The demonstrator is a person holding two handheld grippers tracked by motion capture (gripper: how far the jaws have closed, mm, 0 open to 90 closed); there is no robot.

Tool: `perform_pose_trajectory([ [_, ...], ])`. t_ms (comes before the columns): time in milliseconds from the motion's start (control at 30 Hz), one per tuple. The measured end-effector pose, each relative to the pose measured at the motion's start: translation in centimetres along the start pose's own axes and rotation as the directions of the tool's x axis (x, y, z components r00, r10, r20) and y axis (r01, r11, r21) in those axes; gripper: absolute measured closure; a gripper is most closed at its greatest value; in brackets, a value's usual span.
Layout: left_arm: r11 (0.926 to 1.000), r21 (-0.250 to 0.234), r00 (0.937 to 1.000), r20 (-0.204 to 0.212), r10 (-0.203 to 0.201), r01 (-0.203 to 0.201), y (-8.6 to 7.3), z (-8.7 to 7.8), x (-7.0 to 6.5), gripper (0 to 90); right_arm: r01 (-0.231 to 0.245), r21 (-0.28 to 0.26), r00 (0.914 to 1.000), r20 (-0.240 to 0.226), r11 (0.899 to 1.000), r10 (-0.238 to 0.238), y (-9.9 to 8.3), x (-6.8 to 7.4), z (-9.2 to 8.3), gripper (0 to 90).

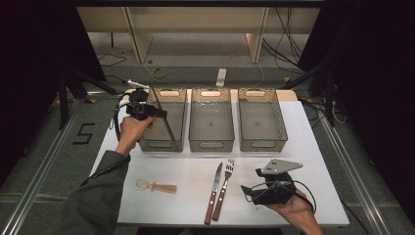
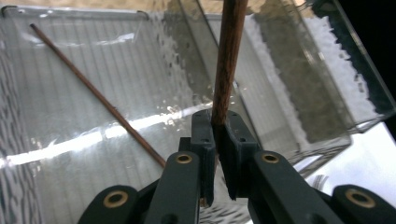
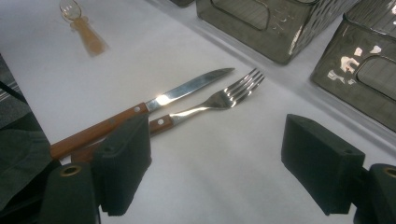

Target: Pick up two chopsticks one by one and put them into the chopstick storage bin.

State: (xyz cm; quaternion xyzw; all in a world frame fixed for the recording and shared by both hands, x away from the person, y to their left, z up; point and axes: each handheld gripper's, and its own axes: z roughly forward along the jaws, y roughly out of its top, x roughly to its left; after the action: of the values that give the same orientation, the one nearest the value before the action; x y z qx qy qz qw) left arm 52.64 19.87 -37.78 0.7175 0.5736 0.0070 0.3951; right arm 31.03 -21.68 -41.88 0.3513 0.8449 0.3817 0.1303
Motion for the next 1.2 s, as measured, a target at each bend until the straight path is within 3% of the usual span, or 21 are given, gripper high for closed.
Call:
perform_pose_trajectory([
  [67, 1.0000, -0.001, 1.0000, 0.003, -0.009, 0.009, 0.0, 0.1, 0.1, 83.2, 0.003, 0.000, 1.0000, 0.002, 1.000, -0.003, 0.0, 0.0, 0.0, 24.7],
  [133, 0.9999, -0.008, 0.9997, -0.022, -0.007, 0.007, 0.0, 0.2, 0.0, 79.8, 0.002, 0.000, 1.0000, 0.001, 1.000, -0.002, 0.0, 0.0, 0.0, 24.7],
  [200, 0.9998, -0.015, 0.9985, -0.052, -0.013, 0.012, -0.1, 0.2, -0.1, 64.5, 0.000, 0.001, 1.0000, 0.000, 1.000, 0.000, 0.0, -0.1, 0.0, 24.8],
  [267, 0.9990, -0.046, 0.9926, -0.122, -0.005, -0.001, -0.1, 0.1, -0.3, 47.4, -0.002, 0.002, 1.0000, 0.001, 1.000, 0.002, 0.0, -0.1, 0.0, 24.8],
  [433, 0.9982, -0.048, 0.9793, -0.201, 0.025, -0.035, -0.2, -0.1, -0.7, 24.7, -0.001, 0.003, 1.0000, -0.003, 1.000, 0.001, 0.1, 0.0, 0.0, 24.9],
  [533, 0.9971, -0.055, 0.9797, -0.197, 0.040, -0.052, -0.2, -0.3, -1.0, 20.1, 0.003, 0.005, 1.0000, -0.005, 1.000, -0.003, 0.0, 0.1, 0.1, 24.9],
  [833, 0.9886, -0.086, 0.9819, -0.155, 0.110, -0.124, -0.5, -2.0, -2.2, 20.1, 0.001, 0.001, 1.0000, -0.001, 1.000, -0.001, 0.1, 0.0, -0.1, 25.0],
  [1000, 0.9779, -0.079, 0.9755, -0.122, 0.183, -0.194, -1.6, -3.4, -2.9, 20.1, 0.009, -0.002, 0.9999, -0.005, 1.000, -0.009, 0.1, 0.0, -0.2, 25.0],
  [1133, 0.9670, -0.073, 0.9695, -0.043, 0.241, -0.244, -3.4, -4.2, -3.1, 20.5, 0.009, -0.008, 1.0000, -0.003, 1.000, -0.009, 0.1, 0.0, -0.2, 24.9],
  [1200, 0.9597, -0.067, 0.9620, -0.029, 0.272, -0.273, -4.4, -4.4, -2.9, 20.2, 0.009, -0.015, 1.0000, 0.004, 1.000, -0.009, 0.1, 0.0, -0.2, 24.8],
])
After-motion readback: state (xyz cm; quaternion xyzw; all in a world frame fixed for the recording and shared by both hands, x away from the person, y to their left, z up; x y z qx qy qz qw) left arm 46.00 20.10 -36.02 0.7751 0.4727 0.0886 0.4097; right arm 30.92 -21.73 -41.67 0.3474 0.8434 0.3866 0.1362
